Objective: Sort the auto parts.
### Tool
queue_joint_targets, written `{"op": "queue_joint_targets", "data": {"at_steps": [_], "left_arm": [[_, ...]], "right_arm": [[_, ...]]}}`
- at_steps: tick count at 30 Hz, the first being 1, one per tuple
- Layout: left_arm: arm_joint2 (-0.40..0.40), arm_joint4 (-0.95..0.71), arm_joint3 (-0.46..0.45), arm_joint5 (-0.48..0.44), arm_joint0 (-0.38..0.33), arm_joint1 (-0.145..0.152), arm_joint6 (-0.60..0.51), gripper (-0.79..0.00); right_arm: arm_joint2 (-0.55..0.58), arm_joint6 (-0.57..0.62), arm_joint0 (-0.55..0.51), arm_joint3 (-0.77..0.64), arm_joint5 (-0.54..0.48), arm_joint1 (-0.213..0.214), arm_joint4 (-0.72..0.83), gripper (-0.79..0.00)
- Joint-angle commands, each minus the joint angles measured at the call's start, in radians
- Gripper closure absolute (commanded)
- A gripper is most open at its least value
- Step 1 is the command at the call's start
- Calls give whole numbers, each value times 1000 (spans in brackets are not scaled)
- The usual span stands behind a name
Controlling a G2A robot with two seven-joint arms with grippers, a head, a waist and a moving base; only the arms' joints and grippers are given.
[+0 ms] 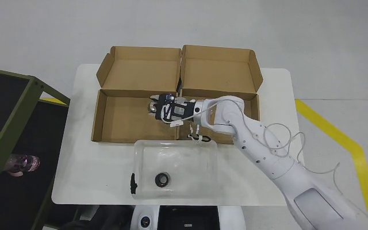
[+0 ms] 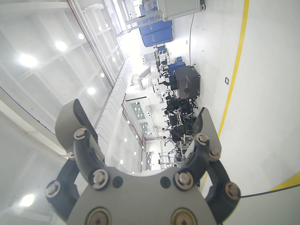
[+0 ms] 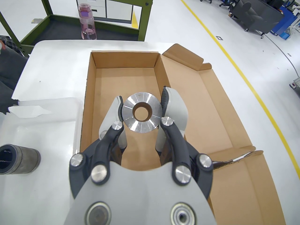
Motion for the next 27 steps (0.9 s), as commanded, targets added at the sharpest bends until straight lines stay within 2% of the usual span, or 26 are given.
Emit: {"op": "queue_joint_targets", "data": {"at_steps": [1,15,27], "left_arm": [[0,0,0,0,0,0,0,-785],[0,0,0,0,0,0,0,-785],[0,0,0,0,0,0,0,-785]], "right_arm": [[-15,5,17,27,4,-10,7,0],[-95,71,116,226,66,-79,3,0],[-164,125,162,337,115,-143,-19,0]]}}
